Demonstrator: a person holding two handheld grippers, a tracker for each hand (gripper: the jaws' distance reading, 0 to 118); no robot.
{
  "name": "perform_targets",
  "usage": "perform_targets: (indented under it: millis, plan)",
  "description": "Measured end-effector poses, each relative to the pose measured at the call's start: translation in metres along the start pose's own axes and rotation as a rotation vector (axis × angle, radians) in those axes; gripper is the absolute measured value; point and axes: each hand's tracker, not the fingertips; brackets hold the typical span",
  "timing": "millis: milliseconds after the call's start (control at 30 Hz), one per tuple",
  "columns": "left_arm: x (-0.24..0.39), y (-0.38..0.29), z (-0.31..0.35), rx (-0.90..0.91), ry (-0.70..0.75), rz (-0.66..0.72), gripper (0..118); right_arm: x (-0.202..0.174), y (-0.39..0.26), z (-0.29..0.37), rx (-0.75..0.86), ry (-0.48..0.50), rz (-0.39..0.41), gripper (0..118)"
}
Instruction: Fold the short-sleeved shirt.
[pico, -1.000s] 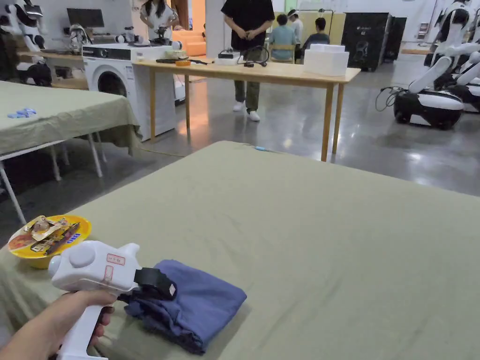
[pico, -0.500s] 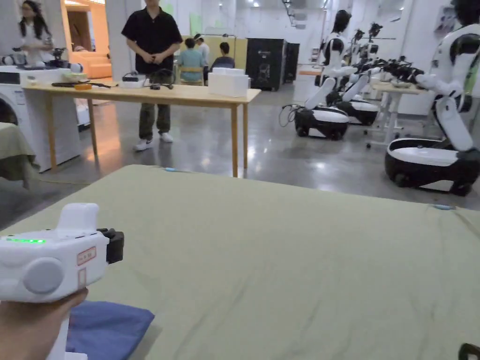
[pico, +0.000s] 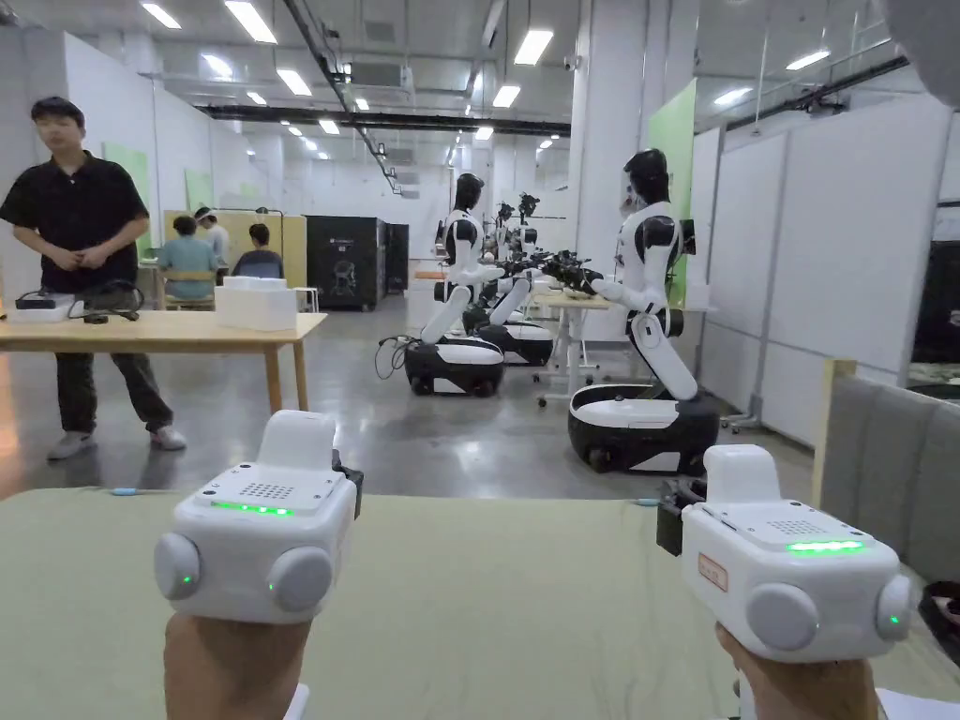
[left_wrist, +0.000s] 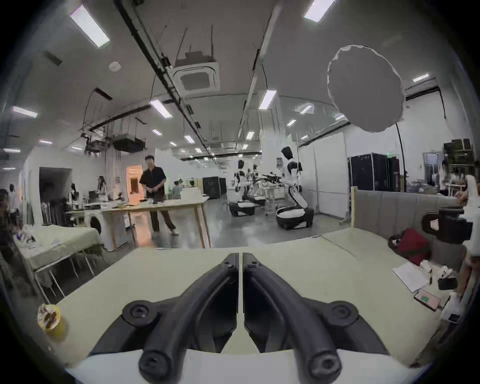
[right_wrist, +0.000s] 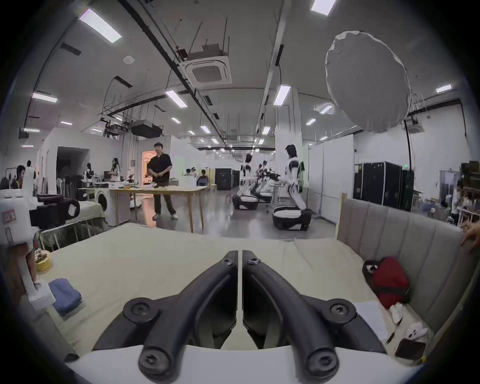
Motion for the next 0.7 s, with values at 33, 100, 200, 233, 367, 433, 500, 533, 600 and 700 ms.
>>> perform_targets:
  millis: [33, 100, 200, 233, 367, 433, 500, 533, 600, 700]
  plan:
    - [0.001, 0.005, -0.002, -0.005, 0.007, -0.004, 0, -0.001, 0.005, 0.0, 0.001, 0.006, 0.008, 4]
    - [0.0, 0.009, -0.005, -0.02, 0.017, -0.001, 0, -0.005, 0.011, -0.001, -0.006, 0.023, 0.009, 4]
    - [-0.004, 0.011, -0.001, -0.023, 0.014, 0.032, 1, -0.014, 0.011, 0.002, 0.0, 0.027, 0.031, 4]
    - [-0.006, 0.01, 0.0, -0.027, 0.012, 0.041, 2, -0.015, 0.01, 0.004, -0.001, 0.038, 0.031, 5]
    - [-0.013, 0.003, 0.006, -0.034, 0.013, 0.03, 11, -0.019, 0.001, 0.001, -0.011, 0.039, 0.036, 8]
    - [-0.018, 0.0, 0.007, -0.034, 0.018, 0.033, 27, -0.018, -0.002, 0.0, -0.013, 0.041, 0.034, 21]
    - [-0.022, -0.001, 0.008, -0.042, 0.027, 0.047, 39, -0.018, -0.003, -0.003, -0.021, 0.04, 0.028, 33]
    - [-0.024, -0.002, 0.008, -0.041, 0.028, 0.054, 48, -0.018, -0.003, -0.004, -0.024, 0.041, 0.024, 40]
    - [-0.025, -0.001, 0.007, -0.043, 0.021, 0.059, 66, -0.018, -0.003, -0.005, -0.023, 0.039, 0.019, 58]
    - [-0.022, -0.001, 0.006, -0.041, 0.027, 0.038, 92, -0.02, -0.003, -0.005, -0.017, 0.039, 0.019, 96]
